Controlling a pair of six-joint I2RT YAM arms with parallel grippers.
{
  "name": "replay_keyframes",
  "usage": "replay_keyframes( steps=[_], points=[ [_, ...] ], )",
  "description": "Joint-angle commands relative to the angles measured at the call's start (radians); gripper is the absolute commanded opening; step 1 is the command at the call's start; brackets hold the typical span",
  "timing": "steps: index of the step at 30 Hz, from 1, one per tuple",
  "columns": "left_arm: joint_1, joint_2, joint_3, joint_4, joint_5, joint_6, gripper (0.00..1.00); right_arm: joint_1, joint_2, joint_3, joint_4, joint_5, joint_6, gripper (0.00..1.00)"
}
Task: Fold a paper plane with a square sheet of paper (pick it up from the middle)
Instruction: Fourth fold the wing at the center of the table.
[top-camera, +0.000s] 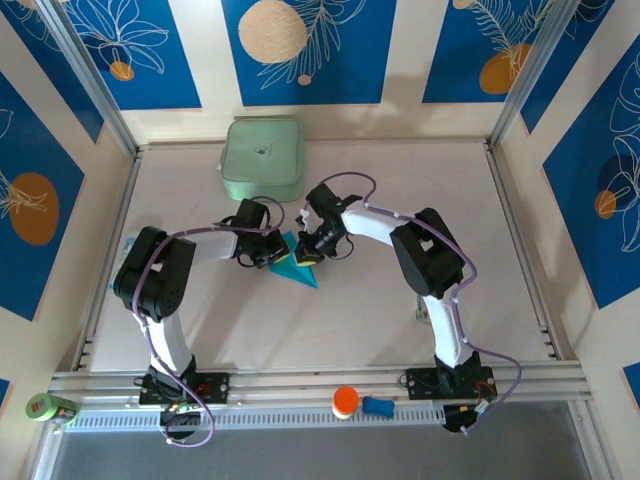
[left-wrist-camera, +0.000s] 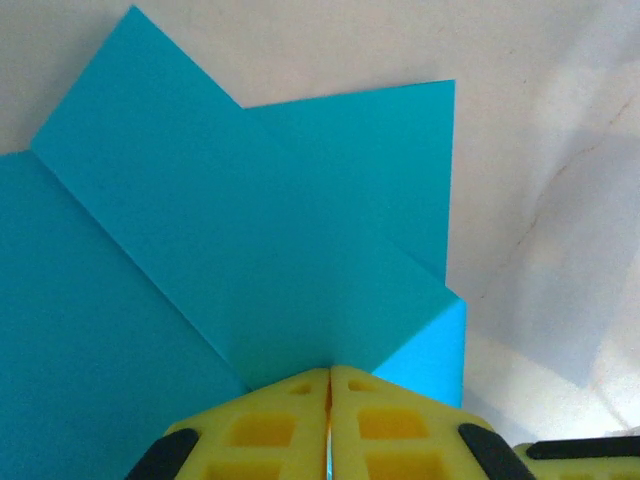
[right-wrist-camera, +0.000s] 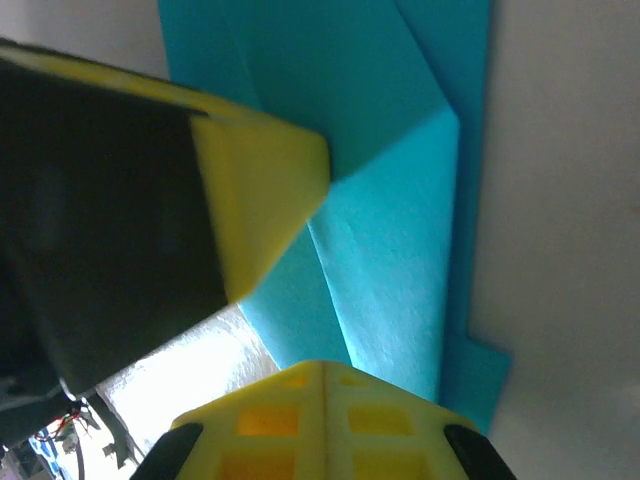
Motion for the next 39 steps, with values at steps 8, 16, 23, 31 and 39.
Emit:
replay_keyframes(
  steps=[8,16,23,31,39],
  points=[
    [-0.013,0.060,0.024,-0.176,-0.126,-0.021,0.09,0.014,0.011,-0.070,-0.058,-0.015,-0.044,0.04],
    [-0.014,0.077,0.049,-0.268,-0.183,-0.025,0.08,0.008,-0.072,-0.209,-0.047,-0.020,-0.058,0.04],
    [-0.014,0.080,0.056,-0.270,-0.182,-0.023,0.07,0.001,-0.135,-0.329,-0.029,-0.014,-0.049,0.04],
    [-0.014,0.092,0.065,-0.280,-0.188,-0.011,0.07,-0.022,-0.163,-0.465,0.030,-0.022,-0.025,0.04],
    [-0.016,0.087,0.080,-0.256,-0.155,0.003,0.07,-0.059,-0.267,-0.562,0.122,-0.077,0.015,0.03]
  ],
)
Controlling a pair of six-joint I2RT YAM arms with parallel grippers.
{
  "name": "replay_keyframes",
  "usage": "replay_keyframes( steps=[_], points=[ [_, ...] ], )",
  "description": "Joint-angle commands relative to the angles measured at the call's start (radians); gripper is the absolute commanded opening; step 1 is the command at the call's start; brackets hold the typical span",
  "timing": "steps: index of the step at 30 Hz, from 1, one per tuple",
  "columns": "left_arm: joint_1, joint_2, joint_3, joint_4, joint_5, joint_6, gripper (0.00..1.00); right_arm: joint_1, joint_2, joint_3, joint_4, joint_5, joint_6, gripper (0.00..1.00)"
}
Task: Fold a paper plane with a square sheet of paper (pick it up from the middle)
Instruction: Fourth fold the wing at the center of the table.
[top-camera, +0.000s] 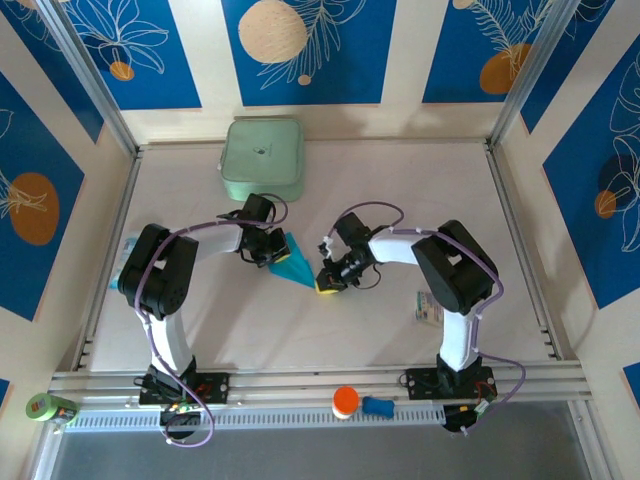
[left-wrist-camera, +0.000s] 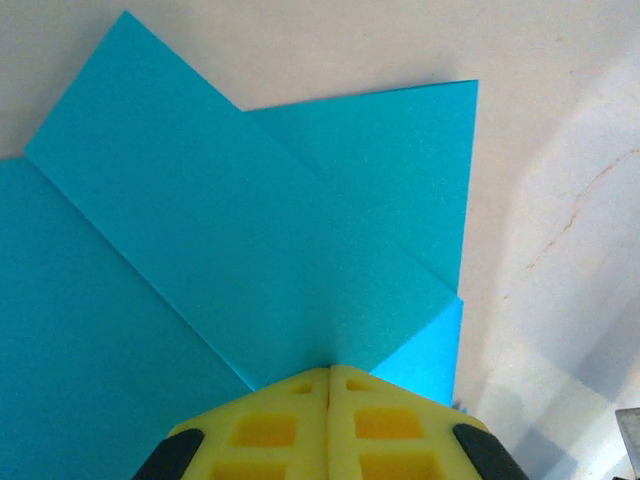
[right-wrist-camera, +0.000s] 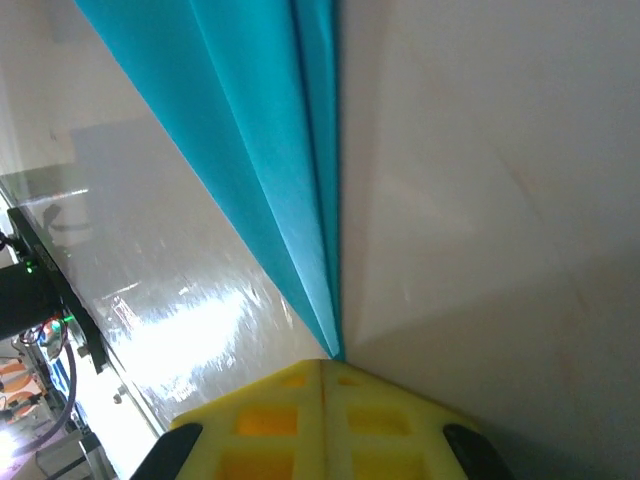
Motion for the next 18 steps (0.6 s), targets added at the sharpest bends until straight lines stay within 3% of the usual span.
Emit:
replay_keyframes(
  steps=[1,5,8,14,18],
  points=[
    [0.004,0.055,-0.011,-0.078,-0.083,0.022,0.08,-0.015,-0.041,-0.029,-0.109,0.027,0.032,0.03],
    [0.000,-0.012,0.023,-0.023,0.005,0.016,0.14,-0.017,-0.129,0.041,-0.059,0.028,0.067,0.07],
    [-0.001,-0.092,0.032,0.015,0.043,-0.008,0.25,-0.018,-0.142,0.083,-0.023,0.045,0.092,0.14],
    [0.014,-0.247,-0.041,0.017,-0.031,-0.056,0.47,-0.018,-0.054,0.184,-0.007,0.030,0.115,0.24],
    [0.034,-0.331,-0.149,0.065,-0.065,-0.104,0.55,-0.006,0.013,0.250,-0.016,0.041,0.109,0.33]
  ],
)
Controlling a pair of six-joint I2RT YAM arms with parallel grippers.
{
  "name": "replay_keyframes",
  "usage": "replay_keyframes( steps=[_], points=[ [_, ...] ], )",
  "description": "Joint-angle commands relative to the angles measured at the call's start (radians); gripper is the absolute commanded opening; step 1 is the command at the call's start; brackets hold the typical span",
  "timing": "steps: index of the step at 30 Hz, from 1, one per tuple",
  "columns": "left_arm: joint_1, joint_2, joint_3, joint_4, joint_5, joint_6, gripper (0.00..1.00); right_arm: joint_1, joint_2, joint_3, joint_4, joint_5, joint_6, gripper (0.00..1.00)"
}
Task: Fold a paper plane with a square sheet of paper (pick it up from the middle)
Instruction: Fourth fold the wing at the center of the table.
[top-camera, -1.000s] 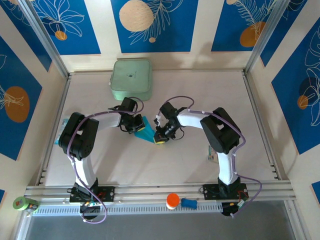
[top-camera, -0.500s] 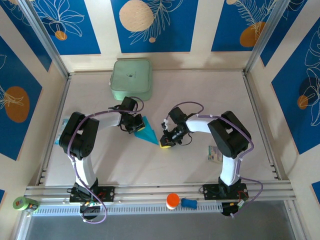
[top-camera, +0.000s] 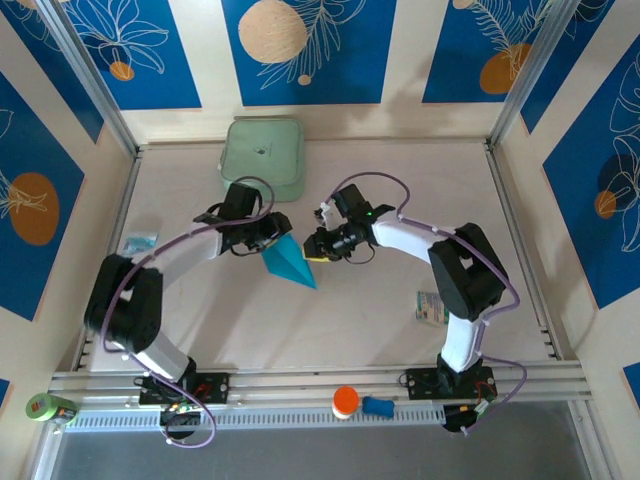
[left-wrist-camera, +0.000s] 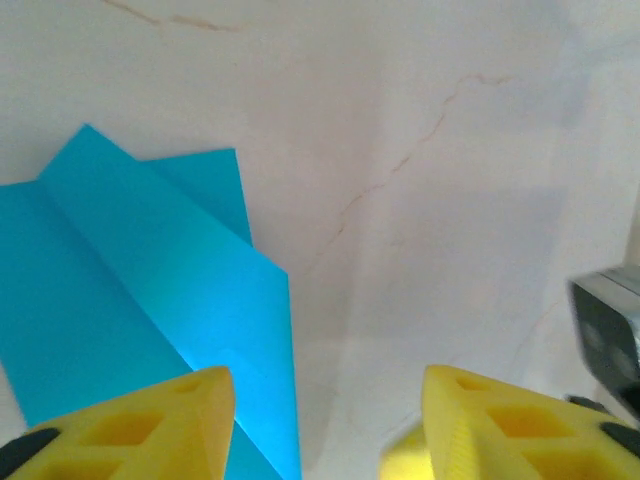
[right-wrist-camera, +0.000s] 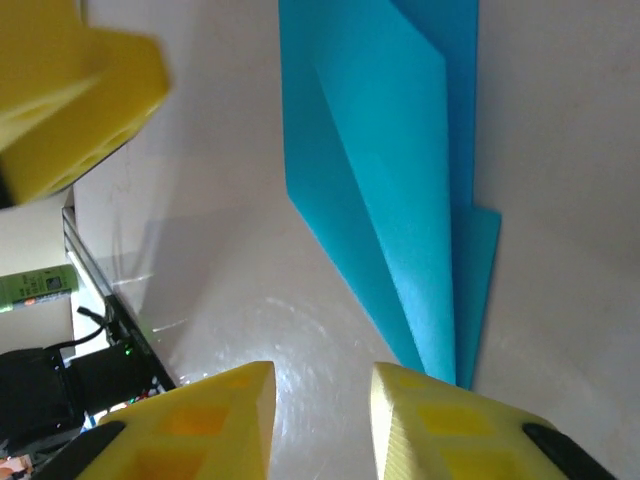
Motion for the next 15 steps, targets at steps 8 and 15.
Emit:
replay_keyframes(
  steps=[8,15],
  points=[
    [0.055,-0.094,-0.227,0.132,-0.010,-0.134,0.63,-0.009,0.179,0.137,-0.027,-0.014,0.006,0.40],
    [0.061,-0.087,-0.245,0.145,-0.005,-0.135,0.66,-0.006,0.226,0.158,-0.022,-0.064,-0.003,0.35]
  ],
)
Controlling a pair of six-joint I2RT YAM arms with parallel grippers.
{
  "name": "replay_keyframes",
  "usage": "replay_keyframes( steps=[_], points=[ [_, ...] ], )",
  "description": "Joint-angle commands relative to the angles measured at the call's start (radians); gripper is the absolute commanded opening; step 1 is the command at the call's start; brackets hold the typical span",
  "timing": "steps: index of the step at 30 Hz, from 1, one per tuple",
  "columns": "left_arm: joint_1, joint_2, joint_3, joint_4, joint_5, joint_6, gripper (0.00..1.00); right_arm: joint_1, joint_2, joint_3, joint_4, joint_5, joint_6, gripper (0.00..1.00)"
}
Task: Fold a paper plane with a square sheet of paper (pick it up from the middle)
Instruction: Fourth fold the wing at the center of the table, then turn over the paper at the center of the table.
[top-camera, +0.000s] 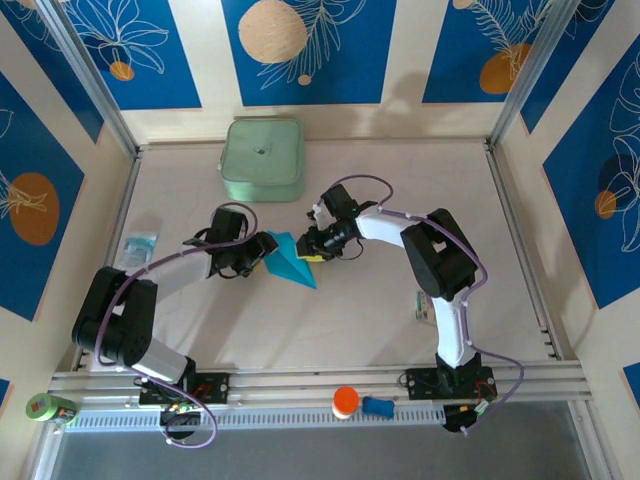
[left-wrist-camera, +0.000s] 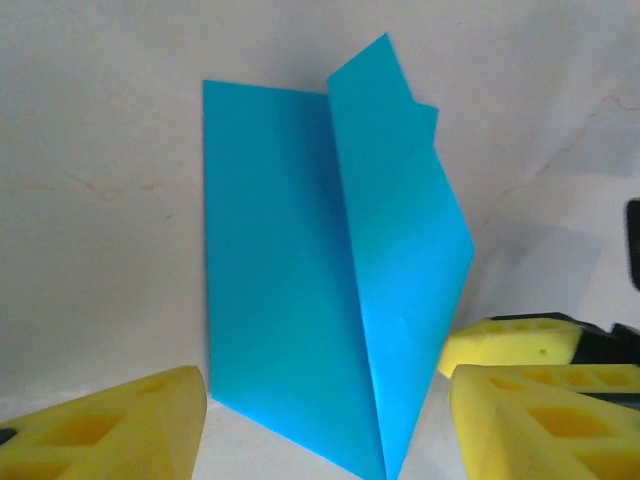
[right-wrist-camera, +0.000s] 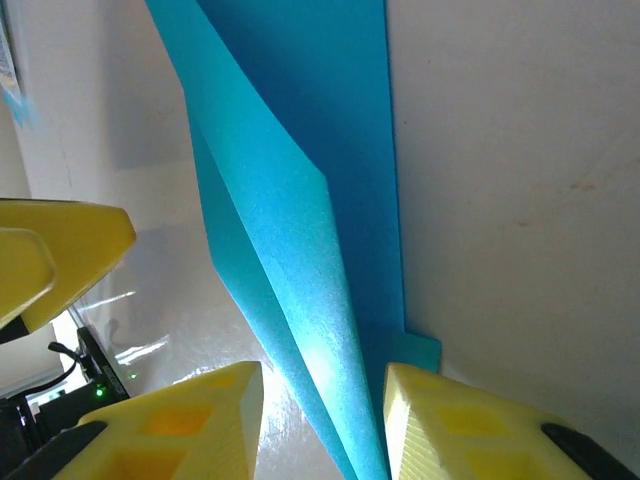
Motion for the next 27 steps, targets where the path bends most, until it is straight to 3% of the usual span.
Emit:
replay_keyframes(
  steps=[1,13,24,27],
  points=[
    [0.010,-0.021,-0.010,0.033,0.013,-0.017,0.67,-0.003,0.023,0.025,-0.013,-0.058,-0.011,0.33],
    [0.029,-0.034,-0.014,0.042,0.042,-0.003,0.68,-0.006,0.064,0.023,0.046,-0.163,-0.024,0.22],
    [0.047,-0.073,-0.026,0.041,0.059,0.011,0.70,-0.003,0.117,0.080,0.028,-0.173,-0.054,0.20],
    [0.047,-0.079,-0.029,0.042,0.060,0.011,0.70,-0.003,0.114,0.083,0.038,-0.182,-0.049,0.13]
  ],
)
